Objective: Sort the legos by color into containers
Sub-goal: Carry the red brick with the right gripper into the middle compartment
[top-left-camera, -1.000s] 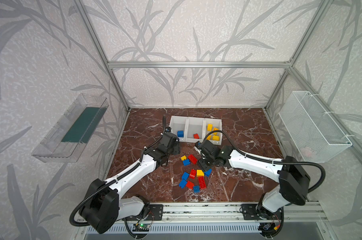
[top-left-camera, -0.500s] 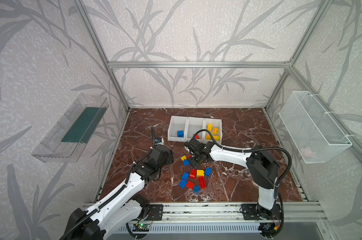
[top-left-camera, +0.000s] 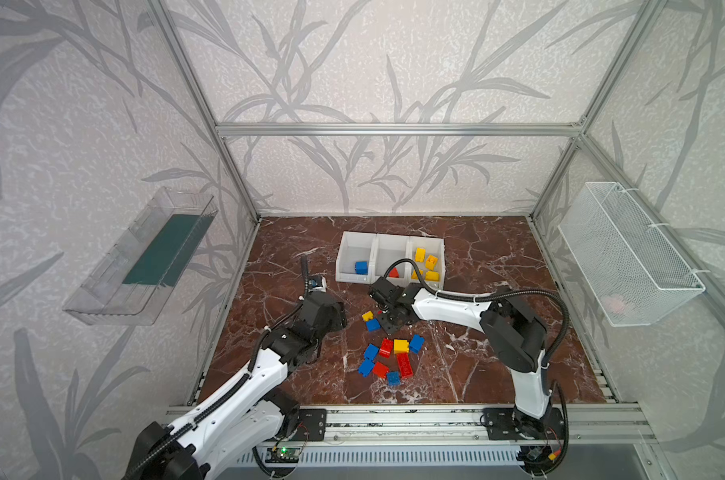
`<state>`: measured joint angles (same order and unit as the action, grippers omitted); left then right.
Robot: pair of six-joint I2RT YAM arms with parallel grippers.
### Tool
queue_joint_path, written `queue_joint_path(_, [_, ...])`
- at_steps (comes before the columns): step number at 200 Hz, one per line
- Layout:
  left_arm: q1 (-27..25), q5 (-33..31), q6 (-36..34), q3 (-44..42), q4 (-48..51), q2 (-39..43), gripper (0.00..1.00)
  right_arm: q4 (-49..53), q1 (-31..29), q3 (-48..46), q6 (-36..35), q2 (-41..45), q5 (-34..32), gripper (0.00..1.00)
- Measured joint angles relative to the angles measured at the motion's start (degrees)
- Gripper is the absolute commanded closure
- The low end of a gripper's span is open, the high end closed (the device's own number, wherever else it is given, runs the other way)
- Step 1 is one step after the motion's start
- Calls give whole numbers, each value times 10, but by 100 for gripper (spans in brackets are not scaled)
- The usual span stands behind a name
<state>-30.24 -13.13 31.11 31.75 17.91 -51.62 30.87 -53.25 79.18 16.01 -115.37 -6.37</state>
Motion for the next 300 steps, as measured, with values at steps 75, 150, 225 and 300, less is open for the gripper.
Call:
queue_joint_path(75, [0, 2, 0, 0, 0, -6, 30, 68, 29, 115, -64, 26, -37, 75])
queue_joint_path(150, [0, 12, 3, 0, 1, -6, 30, 68, 85, 291, -112, -55, -106, 71])
queue_joint_path(225, [0, 20, 11, -1, 0, -2, 29, 105, 97, 346, -121, -119, -116, 39])
queue_joint_path(300, [0, 63, 14, -14, -17, -23, 26, 104, 98, 288, -108, -41, -95, 37])
